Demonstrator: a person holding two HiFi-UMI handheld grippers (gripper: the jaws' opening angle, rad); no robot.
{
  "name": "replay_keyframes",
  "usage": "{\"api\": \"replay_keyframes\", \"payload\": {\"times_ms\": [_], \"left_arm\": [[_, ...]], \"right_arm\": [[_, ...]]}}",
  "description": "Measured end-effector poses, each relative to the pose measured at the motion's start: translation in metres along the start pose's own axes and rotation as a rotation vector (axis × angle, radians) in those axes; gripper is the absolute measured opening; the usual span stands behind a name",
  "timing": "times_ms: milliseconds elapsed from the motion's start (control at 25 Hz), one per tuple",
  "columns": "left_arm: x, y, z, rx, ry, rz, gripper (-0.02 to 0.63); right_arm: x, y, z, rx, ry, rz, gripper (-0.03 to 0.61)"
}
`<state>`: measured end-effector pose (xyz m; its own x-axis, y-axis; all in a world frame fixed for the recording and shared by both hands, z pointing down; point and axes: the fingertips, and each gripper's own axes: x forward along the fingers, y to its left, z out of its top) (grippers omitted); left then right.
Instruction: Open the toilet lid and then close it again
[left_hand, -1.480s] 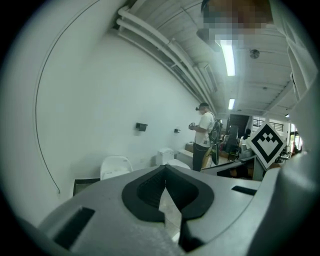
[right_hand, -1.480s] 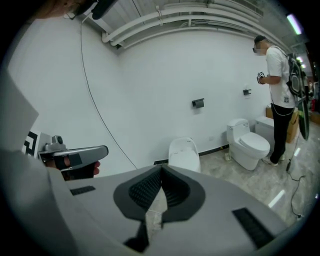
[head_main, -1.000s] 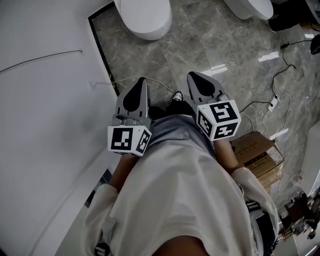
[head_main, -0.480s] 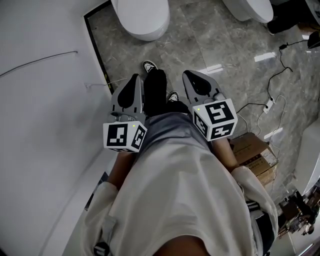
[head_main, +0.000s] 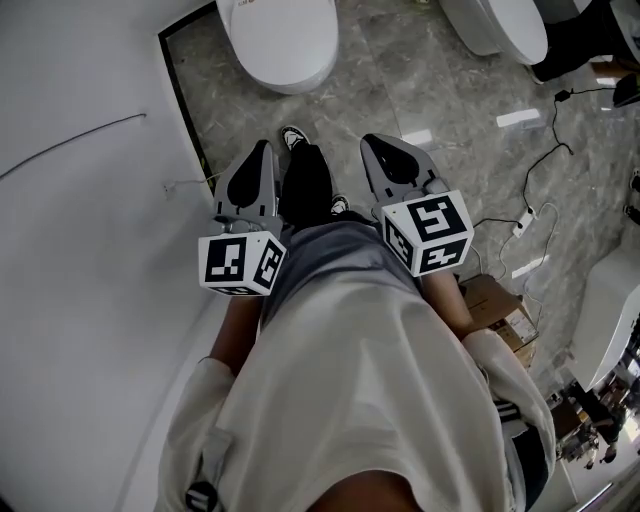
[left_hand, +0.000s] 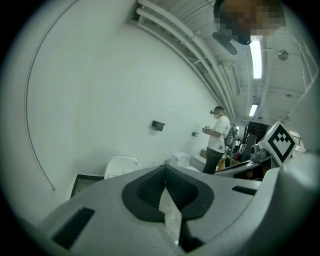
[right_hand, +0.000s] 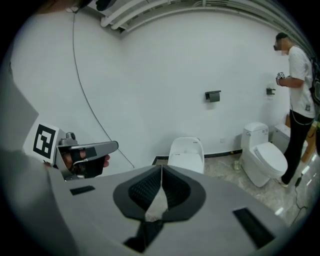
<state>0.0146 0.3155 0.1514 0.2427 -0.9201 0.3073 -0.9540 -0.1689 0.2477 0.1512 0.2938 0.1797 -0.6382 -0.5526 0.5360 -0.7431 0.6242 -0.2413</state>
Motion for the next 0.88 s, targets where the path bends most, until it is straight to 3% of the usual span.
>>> {"api": "replay_keyframes", "payload": {"times_ms": [560,880], "left_arm": [[0.103,0.085,0.051,-0.021,0.049,-0.043,0.008],[0.15,0.122,0.083,-0.018,0.028,-0.087,0.008]], "right_arm": [[0.111,-0.028,0.083,0.023,0.029,-0.019,0.011],[0.16,-0.041,0.124,0.017,0.026,-0.048,0.011]]}}
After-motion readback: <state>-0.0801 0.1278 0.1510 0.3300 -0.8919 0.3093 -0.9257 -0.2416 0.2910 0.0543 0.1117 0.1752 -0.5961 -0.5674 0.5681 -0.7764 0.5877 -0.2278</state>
